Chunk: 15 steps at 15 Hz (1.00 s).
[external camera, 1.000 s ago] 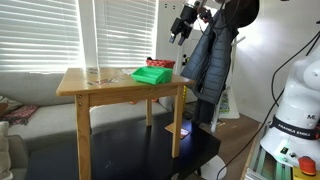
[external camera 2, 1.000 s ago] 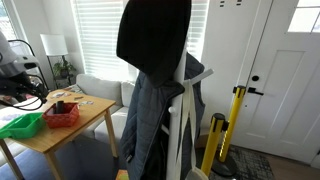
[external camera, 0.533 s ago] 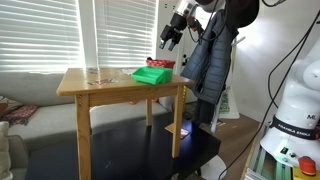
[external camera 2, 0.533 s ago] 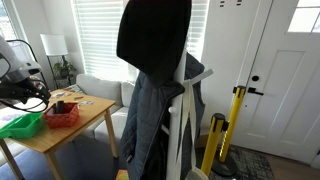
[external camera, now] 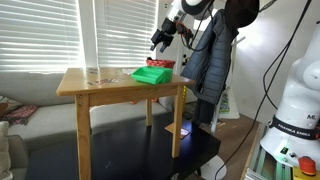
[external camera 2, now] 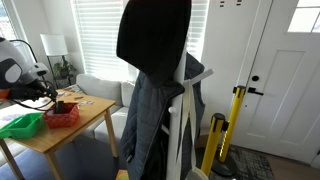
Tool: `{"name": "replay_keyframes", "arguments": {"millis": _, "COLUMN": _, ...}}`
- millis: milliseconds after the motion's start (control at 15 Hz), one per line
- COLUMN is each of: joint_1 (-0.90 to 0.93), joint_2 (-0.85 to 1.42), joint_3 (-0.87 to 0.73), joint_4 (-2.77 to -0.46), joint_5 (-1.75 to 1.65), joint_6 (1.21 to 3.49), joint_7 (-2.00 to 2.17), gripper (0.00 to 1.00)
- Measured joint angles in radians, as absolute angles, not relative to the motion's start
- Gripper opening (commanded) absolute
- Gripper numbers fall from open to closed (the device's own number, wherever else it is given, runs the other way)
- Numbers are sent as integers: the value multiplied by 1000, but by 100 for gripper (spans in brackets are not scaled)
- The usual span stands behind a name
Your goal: Put the black object inside the green box
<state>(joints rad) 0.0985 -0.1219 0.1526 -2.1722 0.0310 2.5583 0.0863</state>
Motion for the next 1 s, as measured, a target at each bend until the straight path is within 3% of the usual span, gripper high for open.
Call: {"name": "replay_keyframes", "arguments": {"millis": 1000, "joint_1": 95, "joint_2": 9, "joint_3": 126, "joint_4": -2125, "joint_5": -61, "joint_6": 2710, "joint_7": 93, "gripper": 97}}
